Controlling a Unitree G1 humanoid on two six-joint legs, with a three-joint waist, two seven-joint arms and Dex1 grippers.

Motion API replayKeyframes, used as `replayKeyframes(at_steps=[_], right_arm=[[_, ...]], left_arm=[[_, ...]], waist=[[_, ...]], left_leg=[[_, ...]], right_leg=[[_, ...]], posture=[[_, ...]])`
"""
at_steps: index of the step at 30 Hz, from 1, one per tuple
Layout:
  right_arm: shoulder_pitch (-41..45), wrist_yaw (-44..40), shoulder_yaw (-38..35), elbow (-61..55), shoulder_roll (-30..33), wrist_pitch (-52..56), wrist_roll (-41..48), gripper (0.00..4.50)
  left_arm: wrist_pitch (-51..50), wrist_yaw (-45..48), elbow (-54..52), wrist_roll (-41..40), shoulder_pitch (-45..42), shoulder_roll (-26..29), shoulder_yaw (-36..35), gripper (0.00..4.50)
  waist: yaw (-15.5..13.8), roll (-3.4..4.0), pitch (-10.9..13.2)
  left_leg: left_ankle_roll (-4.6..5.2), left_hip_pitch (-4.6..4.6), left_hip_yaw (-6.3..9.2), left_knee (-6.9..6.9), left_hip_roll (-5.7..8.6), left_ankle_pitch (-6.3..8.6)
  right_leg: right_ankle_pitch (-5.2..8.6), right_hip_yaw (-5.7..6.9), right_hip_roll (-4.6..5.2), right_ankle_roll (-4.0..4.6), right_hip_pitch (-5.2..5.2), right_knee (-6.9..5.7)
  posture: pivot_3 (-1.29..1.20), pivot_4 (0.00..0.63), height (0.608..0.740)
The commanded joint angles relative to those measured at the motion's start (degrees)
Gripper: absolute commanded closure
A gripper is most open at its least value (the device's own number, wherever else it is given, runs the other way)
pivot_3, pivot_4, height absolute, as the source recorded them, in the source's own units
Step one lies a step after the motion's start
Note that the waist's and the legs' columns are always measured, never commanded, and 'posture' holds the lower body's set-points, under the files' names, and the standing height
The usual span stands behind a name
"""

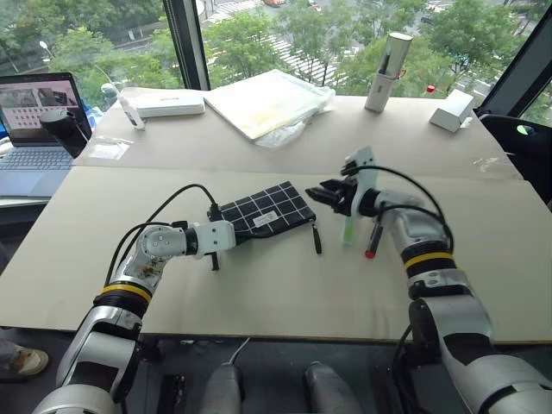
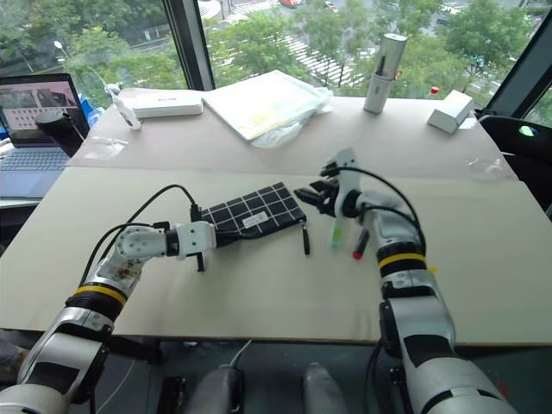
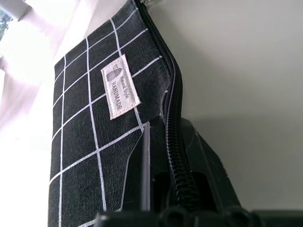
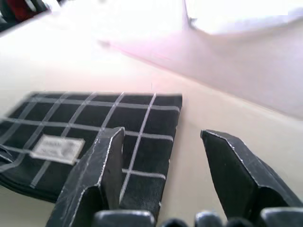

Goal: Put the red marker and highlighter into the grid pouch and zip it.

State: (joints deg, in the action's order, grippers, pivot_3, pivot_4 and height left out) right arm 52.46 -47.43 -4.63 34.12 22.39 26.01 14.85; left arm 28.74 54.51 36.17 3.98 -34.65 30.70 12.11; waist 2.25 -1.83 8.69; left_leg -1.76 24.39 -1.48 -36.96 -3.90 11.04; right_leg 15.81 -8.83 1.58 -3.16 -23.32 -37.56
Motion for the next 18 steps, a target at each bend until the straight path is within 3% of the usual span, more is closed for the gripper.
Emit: replayKeyframes(at_steps=[1, 7, 18], right_arm=[[-2.29, -0.58, -2.32, -11.39, 3.21, 7.47, 4.09, 1.69], [-13.48, 9.48, 2.75, -23.9, 1.16, 15.81, 0.14, 1.69], [-15.08, 14.2, 2.82, -28.55, -0.16, 19.09, 0.34, 1.69]], left_arm=[[-3.93, -1.13, -4.65, -2.49, 1.3, -1.25, -1.63, 4.5], [-7.65, -3.98, -8.02, -2.64, 2.3, -2.38, -2.59, 4.5], [-12.82, -6.19, -12.97, -3.43, 2.3, -3.59, -3.67, 4.5]], waist=[[0.03, 0.01, 0.0], [0.25, 0.0, 0.01], [0.14, 0.05, 0.04]], left_leg=[[0.0, 0.01, 0.02, 0.0, 0.0, 0.0], [0.0, -0.01, 0.11, 0.01, 0.0, 0.0], [-0.13, 0.58, 0.13, -0.03, 0.06, -0.11]], right_leg=[[0.0, 0.01, 0.0, 0.0, -0.01, 0.0], [0.02, 0.06, -0.04, 0.02, 0.0, -0.03], [0.01, 0.02, -0.03, 0.03, -0.72, -0.29]], posture=[[0.0, 0.15, 0.736], [0.0, 0.15, 0.736], [0.0, 0.15, 0.736]])
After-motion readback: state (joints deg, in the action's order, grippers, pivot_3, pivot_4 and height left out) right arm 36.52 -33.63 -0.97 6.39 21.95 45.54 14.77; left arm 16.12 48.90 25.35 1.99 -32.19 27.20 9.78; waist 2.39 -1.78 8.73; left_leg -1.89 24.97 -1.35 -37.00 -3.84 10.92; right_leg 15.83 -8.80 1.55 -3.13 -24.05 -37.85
